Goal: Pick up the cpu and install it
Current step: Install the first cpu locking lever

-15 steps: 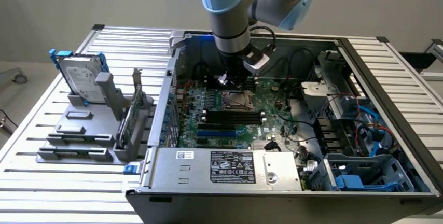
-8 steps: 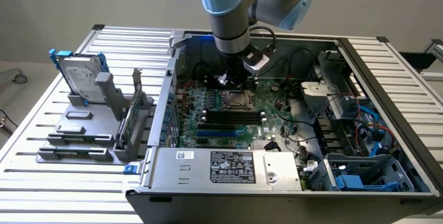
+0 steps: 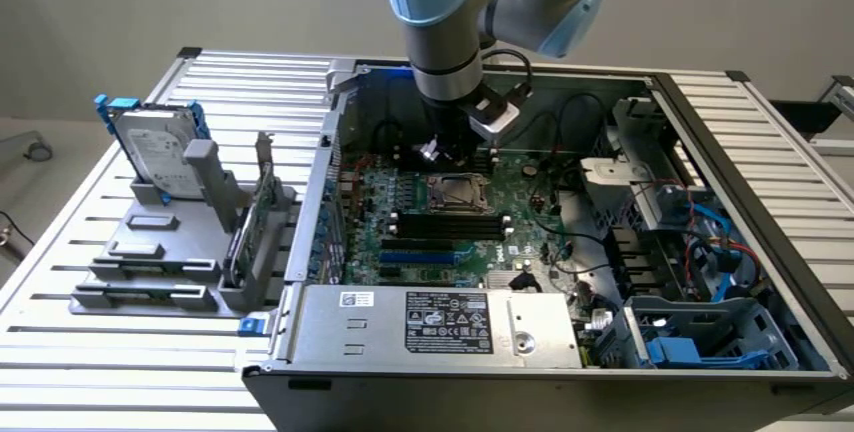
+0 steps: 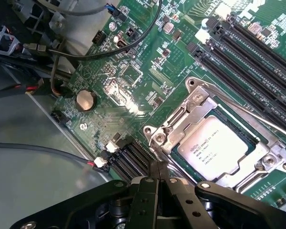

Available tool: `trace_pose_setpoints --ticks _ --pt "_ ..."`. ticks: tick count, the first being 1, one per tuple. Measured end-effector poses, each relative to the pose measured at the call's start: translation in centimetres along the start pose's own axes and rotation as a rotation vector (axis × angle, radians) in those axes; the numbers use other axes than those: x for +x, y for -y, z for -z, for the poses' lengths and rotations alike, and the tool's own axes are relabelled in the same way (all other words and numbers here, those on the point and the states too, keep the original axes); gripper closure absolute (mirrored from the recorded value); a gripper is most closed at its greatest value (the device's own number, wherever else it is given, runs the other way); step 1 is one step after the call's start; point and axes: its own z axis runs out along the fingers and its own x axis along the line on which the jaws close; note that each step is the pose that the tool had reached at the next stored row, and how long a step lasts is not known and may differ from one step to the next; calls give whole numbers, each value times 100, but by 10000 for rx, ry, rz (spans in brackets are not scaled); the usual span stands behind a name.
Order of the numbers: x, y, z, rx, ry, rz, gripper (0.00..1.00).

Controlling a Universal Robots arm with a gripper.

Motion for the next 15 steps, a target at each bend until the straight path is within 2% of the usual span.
trace_pose_setpoints --ticks 4,12,15 --pt "-19 -14 50 4 13 -39 89" --pt "-64 -83 126 122 186 -140 89" --pt "-81 -118 173 147 224 -164 89"
